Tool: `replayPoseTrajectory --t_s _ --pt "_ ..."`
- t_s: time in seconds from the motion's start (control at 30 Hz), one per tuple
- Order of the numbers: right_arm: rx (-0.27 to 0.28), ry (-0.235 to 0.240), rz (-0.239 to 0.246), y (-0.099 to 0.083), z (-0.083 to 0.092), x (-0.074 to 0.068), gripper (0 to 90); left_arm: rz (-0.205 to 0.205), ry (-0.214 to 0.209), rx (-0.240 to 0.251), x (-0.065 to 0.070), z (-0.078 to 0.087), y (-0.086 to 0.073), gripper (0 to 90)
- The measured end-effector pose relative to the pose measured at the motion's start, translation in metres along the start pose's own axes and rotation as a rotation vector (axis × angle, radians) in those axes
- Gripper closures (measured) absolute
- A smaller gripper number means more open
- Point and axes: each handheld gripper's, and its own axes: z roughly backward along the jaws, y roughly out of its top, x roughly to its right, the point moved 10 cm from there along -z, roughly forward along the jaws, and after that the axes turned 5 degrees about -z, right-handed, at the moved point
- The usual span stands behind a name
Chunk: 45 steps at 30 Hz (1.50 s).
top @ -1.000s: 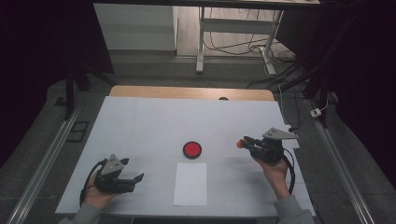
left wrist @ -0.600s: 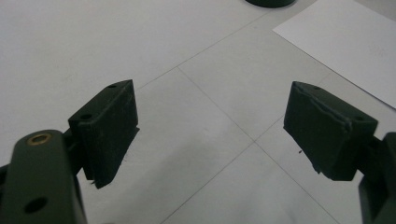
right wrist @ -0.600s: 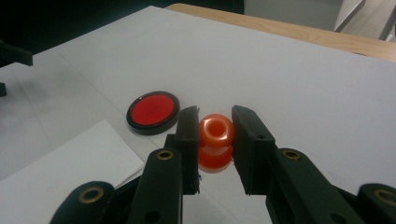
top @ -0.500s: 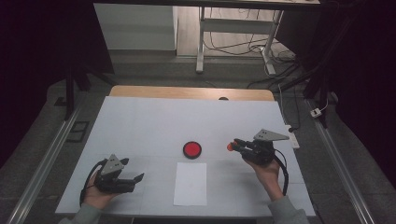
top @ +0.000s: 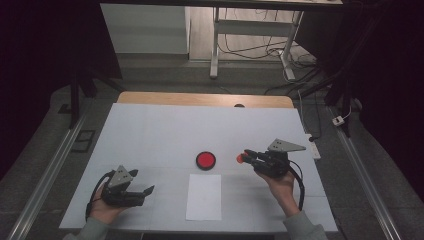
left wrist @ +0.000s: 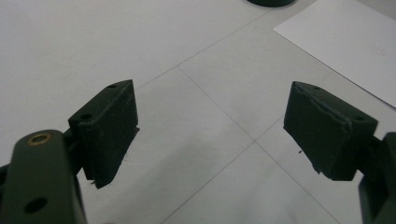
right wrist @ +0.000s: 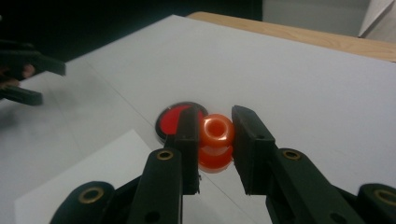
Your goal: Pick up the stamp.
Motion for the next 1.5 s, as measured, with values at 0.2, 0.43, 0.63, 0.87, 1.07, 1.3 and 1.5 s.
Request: replayPoseTrajectory --t_s 0.2,0.43,0.63,0.87,1.07,1.3,1.5 --pt "0.0 0.02 0.012 0.002 -0.003 -0.009 71.6 0.0 -0.002 0.0 0.0 0.0 0.0 17.9" --pt "-0.014 0.037 0.027 0.0 -0.008 -0.019 71.5 0.0 -0.002 -0.001 0.001 0.0 0.0 17.9" --pt "-0.025 0.052 0.037 -0.002 -0.014 -0.027 71.6 -0.001 -0.002 -0.002 0.001 -0.001 0.0 17.9" --pt "-0.035 0.072 0.048 -0.005 -0.021 -0.037 71.6 -0.002 -0.003 -0.003 0.001 -0.001 0.0 17.9" --pt "-0.041 0.092 0.056 -0.006 -0.026 -0.046 71.6 -0.002 -0.002 -0.004 0.001 -0.001 0.0 17.9" --pt "-0.049 0.12 0.065 -0.01 -0.034 -0.06 71.6 -0.003 -0.003 -0.003 0.002 -0.001 0.0 17.9" --pt "-0.055 0.143 0.07 -0.013 -0.039 -0.068 71.5 -0.005 -0.002 -0.004 0.002 -0.002 0.0 17.9"
